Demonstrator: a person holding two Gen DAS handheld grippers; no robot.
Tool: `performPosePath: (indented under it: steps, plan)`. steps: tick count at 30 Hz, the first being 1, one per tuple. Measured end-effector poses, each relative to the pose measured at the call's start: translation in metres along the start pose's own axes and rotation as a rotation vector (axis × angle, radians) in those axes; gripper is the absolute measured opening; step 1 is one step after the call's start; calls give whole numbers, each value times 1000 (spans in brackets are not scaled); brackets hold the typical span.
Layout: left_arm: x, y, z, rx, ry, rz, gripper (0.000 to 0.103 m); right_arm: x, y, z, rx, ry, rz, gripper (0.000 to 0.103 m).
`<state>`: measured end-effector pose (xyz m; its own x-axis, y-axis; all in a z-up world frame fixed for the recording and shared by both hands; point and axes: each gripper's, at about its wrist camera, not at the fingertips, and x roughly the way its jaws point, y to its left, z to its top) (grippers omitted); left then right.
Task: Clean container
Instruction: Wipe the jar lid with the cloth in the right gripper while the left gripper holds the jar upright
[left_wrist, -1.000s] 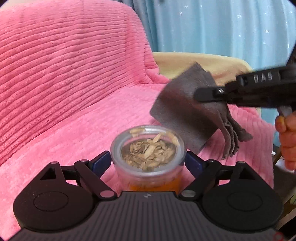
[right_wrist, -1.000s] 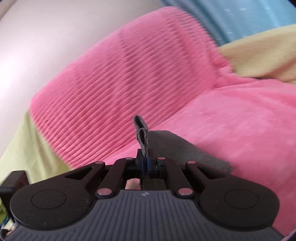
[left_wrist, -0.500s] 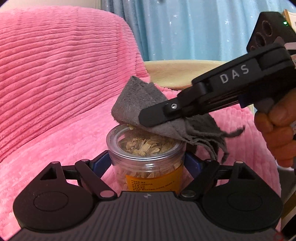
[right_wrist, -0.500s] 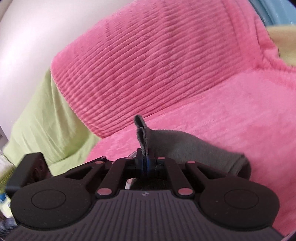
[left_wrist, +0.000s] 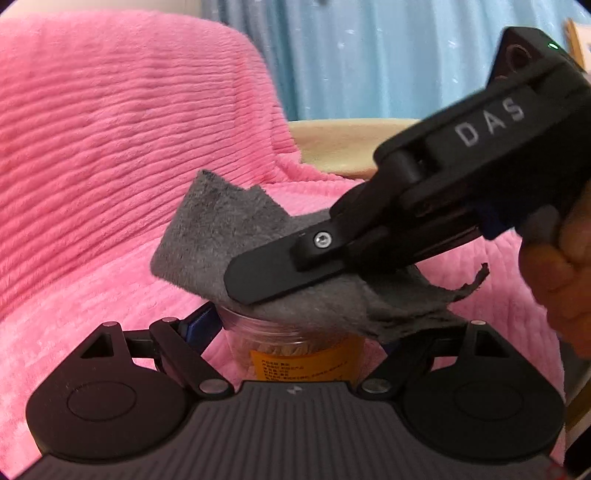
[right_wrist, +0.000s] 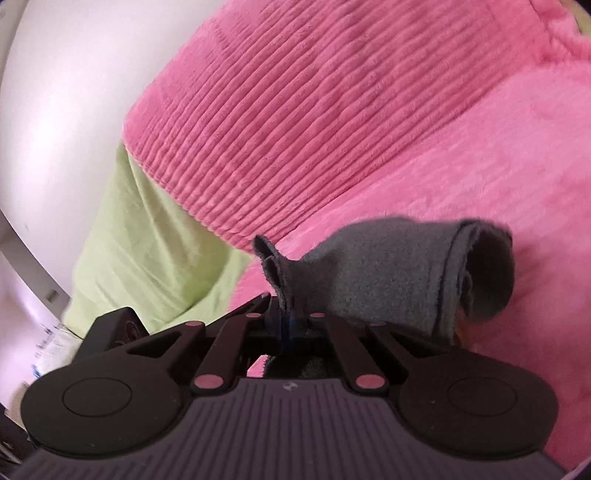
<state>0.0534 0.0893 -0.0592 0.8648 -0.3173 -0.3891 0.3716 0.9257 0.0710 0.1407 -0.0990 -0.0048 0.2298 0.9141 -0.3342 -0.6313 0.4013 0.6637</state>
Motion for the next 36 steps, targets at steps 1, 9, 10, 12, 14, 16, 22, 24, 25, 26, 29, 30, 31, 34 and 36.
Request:
performPosePath:
  steps: [1,9,10,12,14,16,22,24,25,26,29,30,31,34,36]
  plan:
    - [1,2,0,-7,-2,1,84,3,3,2,-13,-4,-14,0]
    - [2,-4,2,45,-4,3,84,-2,1,13,-5,23,-48,0]
    - [2,-5,2,50,-5,6,84,-4,0,14,-7,19,-59,0]
    - [1,-8,1,66,-6,13,84,-1,-2,16,-1,-4,-74,0]
    - [2,-10,1,75,-7,17,84,3,-3,20,-22,-33,-104,0]
    - [2,-9,2,69,-7,13,84,1,-4,22,-37,-56,-145,0]
    - [0,-7,2,59,-5,2,84,-25,-10,23,-38,-73,-197,0]
    - [-2,-8,1,61,-4,0,84,-32,-12,21,-33,-54,-184,0]
    - [-2,-8,1,61,-4,0,84,-35,-12,19,-30,-41,-173,0]
    - [-2,-8,2,61,-3,0,84,-37,-10,18,-28,-21,-158,1]
    - [-2,-10,3,71,0,5,84,-35,3,14,-60,37,-143,1]
    - [-2,-11,3,76,1,7,84,-33,7,12,-74,48,-138,1]
    - [-2,-11,4,77,2,8,84,-31,11,10,-89,58,-134,1]
    - [-2,-13,3,85,5,11,84,-19,16,9,-95,65,-107,1]
    - [-2,-15,4,97,7,17,84,-10,18,10,-105,61,-95,1]
